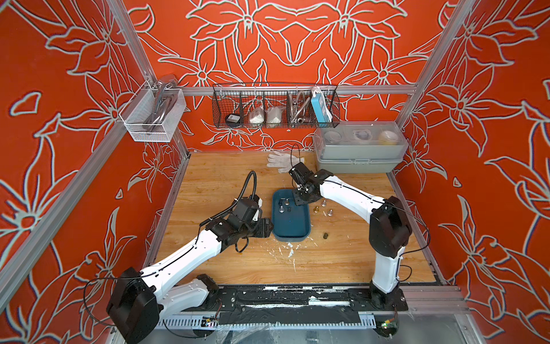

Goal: Put the chess pieces into the storage box
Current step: Place the chess piece in the storage box.

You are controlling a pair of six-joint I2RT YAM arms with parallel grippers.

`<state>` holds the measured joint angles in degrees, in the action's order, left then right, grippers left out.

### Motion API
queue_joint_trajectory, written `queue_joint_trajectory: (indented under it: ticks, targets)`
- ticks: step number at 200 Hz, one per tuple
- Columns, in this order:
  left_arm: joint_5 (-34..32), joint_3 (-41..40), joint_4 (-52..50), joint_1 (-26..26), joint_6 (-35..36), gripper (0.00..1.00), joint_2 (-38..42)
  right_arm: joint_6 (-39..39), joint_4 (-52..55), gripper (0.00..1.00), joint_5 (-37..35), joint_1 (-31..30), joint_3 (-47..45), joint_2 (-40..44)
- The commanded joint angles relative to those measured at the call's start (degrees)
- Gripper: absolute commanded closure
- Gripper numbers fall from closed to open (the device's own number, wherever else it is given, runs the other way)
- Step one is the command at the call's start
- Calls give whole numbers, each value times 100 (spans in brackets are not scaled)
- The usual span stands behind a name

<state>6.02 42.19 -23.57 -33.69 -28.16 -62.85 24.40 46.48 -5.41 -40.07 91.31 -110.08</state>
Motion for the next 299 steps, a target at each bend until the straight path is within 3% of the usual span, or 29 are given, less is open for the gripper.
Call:
queue_joint_trajectory:
  ticks: [1,130,299]
  targets:
    - [-118,-105,-61,38,4,33,32,-100,-25,79,9,-61,246,-178]
    - [-154,-132,-8,35,30,33,1,-111,-261,79,21,-128,353,-842]
    - [-136,-251,114,38,31,33,-8,-76,-375,79,93,-167,325,-1121]
